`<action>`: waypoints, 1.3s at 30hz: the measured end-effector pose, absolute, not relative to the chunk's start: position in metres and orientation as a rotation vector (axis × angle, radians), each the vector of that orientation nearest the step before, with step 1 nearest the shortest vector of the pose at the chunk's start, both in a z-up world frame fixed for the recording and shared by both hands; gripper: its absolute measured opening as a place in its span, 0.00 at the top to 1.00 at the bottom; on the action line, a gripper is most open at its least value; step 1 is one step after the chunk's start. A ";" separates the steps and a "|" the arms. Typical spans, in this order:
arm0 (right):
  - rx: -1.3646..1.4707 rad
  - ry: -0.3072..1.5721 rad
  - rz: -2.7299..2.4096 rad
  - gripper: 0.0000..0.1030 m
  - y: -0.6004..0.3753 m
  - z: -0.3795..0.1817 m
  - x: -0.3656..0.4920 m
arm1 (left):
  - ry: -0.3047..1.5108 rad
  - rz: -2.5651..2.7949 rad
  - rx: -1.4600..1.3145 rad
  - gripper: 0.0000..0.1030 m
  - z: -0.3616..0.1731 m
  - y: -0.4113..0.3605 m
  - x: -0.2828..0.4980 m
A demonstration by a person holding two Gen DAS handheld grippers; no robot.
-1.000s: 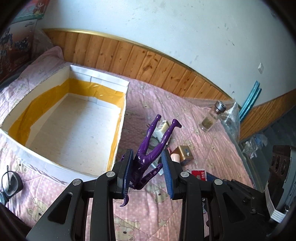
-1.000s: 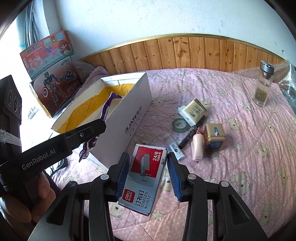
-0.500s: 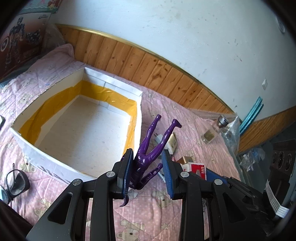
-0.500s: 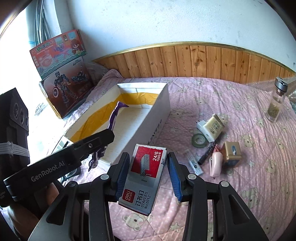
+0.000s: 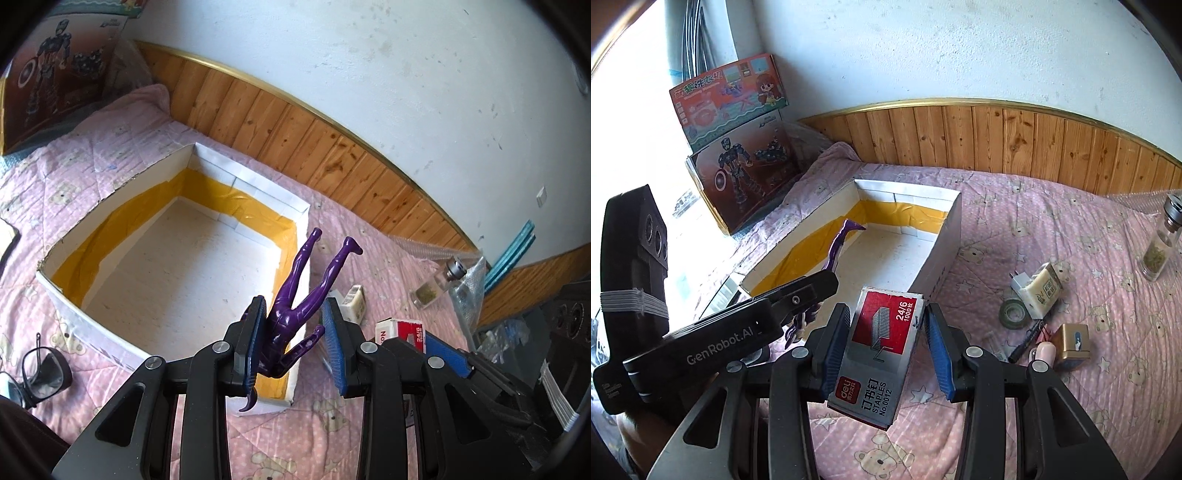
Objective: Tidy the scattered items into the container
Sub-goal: 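Carry purple figure in left tool while right tool carries staples box over white box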
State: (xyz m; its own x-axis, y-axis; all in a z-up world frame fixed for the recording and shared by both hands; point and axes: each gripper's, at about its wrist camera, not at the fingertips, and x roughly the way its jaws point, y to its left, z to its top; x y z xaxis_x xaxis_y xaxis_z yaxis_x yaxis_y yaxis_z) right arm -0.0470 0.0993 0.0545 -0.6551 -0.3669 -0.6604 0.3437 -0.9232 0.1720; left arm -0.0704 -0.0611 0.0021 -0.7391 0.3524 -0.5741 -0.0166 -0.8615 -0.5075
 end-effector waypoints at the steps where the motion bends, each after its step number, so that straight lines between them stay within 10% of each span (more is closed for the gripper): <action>1: 1.024 -0.041 -2.547 0.58 0.098 0.056 -0.049 | -0.720 2.663 -1.028 0.69 0.002 -0.063 -0.072; 39: 1.071 0.012 -2.418 0.58 0.055 0.056 -0.160 | -0.816 2.601 -1.318 0.69 0.008 -0.120 -0.170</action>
State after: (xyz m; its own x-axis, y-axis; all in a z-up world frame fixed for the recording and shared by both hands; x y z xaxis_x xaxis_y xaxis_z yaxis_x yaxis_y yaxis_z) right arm -0.1605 0.0548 0.0562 -0.5708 -0.4323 -0.6981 0.4393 -0.8791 0.1851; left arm -0.1701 -0.1198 0.0083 -0.6159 0.3314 -0.7147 0.1362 -0.8488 -0.5109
